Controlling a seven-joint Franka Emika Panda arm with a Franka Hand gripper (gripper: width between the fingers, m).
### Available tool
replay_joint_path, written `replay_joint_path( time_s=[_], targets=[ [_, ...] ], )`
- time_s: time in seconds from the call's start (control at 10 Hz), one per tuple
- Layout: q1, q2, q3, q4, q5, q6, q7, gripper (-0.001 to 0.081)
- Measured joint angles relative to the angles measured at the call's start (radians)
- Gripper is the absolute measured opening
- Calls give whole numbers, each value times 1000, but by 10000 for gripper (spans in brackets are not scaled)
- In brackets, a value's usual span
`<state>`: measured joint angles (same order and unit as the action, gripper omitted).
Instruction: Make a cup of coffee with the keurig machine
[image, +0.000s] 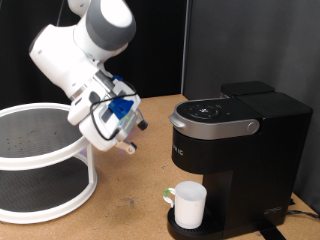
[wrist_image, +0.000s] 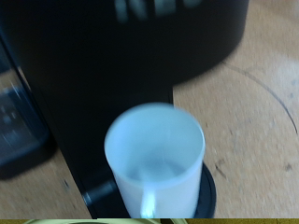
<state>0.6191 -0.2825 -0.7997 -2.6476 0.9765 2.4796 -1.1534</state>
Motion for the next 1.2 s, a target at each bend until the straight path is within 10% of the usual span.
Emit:
replay_joint_path(
  time_s=[1.2],
  targets=[
    [-126, -296, 121, 120, -247, -243, 383, 800]
  ],
)
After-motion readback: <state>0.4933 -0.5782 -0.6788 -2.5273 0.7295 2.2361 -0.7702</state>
